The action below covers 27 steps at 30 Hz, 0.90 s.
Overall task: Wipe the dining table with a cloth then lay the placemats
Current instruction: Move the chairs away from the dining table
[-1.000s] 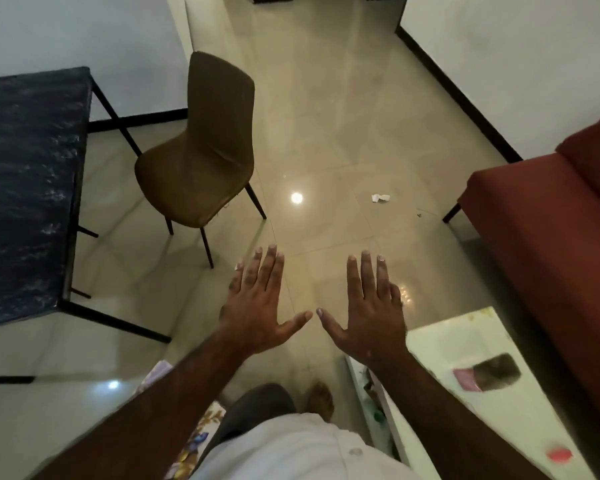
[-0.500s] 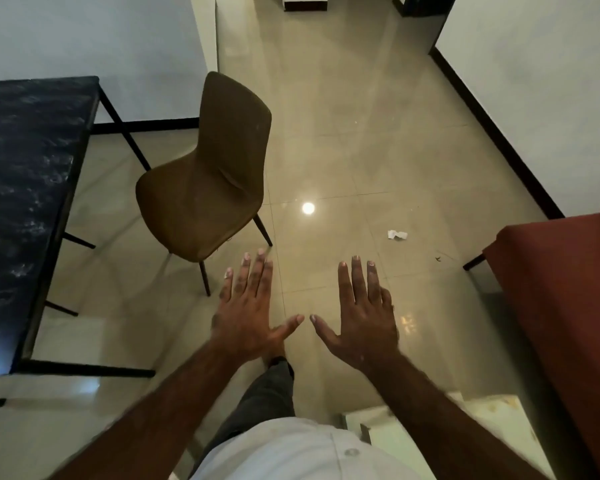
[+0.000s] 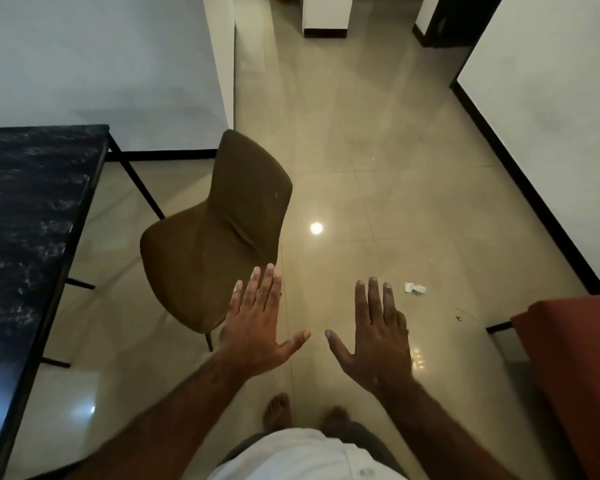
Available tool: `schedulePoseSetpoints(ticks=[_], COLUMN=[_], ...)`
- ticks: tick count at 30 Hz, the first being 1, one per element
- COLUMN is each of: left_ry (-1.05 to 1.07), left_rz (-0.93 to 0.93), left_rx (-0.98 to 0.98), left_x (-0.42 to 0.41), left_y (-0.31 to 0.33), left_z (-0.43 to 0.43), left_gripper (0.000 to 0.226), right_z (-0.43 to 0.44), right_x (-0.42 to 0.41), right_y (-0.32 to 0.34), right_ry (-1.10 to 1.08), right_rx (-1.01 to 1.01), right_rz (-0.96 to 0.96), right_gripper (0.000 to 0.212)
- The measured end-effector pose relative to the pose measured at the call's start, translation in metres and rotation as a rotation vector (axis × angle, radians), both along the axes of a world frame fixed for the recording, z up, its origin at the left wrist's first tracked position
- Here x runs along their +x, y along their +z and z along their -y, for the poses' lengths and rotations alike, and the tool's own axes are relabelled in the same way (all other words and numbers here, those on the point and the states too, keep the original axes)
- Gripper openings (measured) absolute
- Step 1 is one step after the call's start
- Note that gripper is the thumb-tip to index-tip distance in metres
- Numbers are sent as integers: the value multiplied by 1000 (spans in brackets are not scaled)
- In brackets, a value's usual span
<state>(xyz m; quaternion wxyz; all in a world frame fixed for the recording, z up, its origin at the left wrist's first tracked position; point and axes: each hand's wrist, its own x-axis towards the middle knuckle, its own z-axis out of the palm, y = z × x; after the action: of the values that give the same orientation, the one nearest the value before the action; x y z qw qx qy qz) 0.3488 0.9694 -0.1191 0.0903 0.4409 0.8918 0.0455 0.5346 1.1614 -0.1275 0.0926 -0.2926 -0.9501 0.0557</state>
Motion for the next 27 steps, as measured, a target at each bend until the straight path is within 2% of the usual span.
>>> schedulePoseSetpoints(ticks=[5,12,19,23,27], left_ry=[28,99,269,335,482], left_rz=[51,24,-2,77,107], left_rx=[-23,-21,-2,-98,-39], left_x=[-39,-90,-145,-166,-200], left_y=[-3,-12,-2,2,-6], left_z=[-43,-124,-215,-255,-281], left_gripper=[125,125,123,126,126], right_z=[-54,-145,-258,-319,-359], right_x=[-48,-126,-208,-246,-293], right_y=[-4,-3,19,23,17], right_ry=[42,105,236,322,376], right_rx=[-7,-14,-11,-16,-2], right_rz=[30,-38,-69,0,-15], right_gripper=[117,117,117,117,117])
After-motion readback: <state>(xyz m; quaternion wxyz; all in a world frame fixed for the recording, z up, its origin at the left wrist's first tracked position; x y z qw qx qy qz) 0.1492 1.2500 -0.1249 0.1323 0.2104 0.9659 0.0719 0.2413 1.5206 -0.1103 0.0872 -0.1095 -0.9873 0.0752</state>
